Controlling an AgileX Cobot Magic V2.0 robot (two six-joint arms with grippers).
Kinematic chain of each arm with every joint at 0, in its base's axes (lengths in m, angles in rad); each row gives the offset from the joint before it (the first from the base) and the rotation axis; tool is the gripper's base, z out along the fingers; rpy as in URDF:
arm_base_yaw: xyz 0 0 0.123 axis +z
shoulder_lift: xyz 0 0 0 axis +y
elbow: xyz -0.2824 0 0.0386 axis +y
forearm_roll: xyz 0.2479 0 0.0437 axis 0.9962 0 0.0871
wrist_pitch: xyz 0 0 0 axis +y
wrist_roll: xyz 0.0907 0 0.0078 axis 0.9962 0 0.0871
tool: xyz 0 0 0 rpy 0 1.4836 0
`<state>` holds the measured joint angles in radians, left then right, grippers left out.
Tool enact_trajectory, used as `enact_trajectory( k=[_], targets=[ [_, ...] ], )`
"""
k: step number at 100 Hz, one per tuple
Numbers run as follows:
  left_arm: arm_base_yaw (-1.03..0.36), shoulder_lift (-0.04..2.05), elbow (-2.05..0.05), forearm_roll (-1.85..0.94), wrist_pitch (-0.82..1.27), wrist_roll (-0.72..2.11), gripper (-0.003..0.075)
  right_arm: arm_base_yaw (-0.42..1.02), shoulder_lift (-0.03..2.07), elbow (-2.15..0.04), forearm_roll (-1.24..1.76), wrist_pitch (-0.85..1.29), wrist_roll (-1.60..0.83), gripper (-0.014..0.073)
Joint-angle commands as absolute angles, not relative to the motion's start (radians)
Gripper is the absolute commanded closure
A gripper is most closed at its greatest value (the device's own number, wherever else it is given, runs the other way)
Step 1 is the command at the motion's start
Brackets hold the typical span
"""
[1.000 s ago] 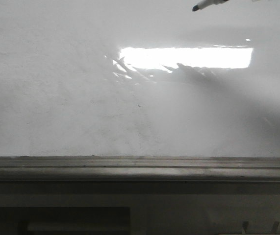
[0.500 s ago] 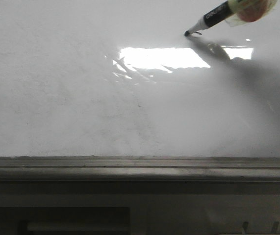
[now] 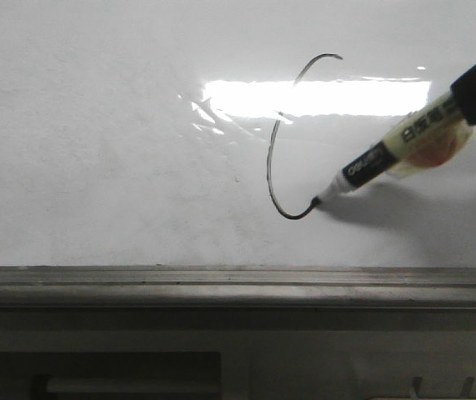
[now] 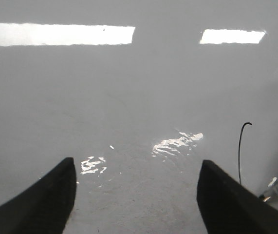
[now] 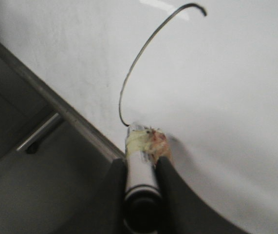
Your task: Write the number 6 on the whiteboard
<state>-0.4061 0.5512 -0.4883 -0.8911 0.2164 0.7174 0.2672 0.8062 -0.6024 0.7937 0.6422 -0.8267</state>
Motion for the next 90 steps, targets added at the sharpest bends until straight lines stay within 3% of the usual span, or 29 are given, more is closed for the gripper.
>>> enact_trajectory(
  k=[1, 23, 49, 65, 90],
  targets=[
    [-0.405, 0.550, -0.517, -0.912, 0.162, 0.714, 0.0248, 0.251, 0.775, -0.631, 0.792, 0.476, -0.821, 0.0638],
    [-0.405, 0.550, -0.517, -0.916, 0.162, 0.714, 0.0248, 0.279, 0.846, -0.631, 1.008, 0.464, -0.975, 0.0638],
    [-0.409, 0.550, -0.517, -0.918, 0.182, 0.714, 0.0248, 0.288, 0.848, -0.645, 1.054, 0.709, -1.052, 0.0638],
    [-0.409, 0.550, -0.537, -0.928, 0.306, 0.756, 0.0248, 0.288, 0.805, -0.661, 1.001, 0.775, -1.006, 0.0638],
    [-0.409, 0.641, -0.597, -1.118, 0.537, 1.048, 0.0248, 0.288, 0.851, -0.788, 0.996, 0.839, -0.965, 0.0638]
  ],
)
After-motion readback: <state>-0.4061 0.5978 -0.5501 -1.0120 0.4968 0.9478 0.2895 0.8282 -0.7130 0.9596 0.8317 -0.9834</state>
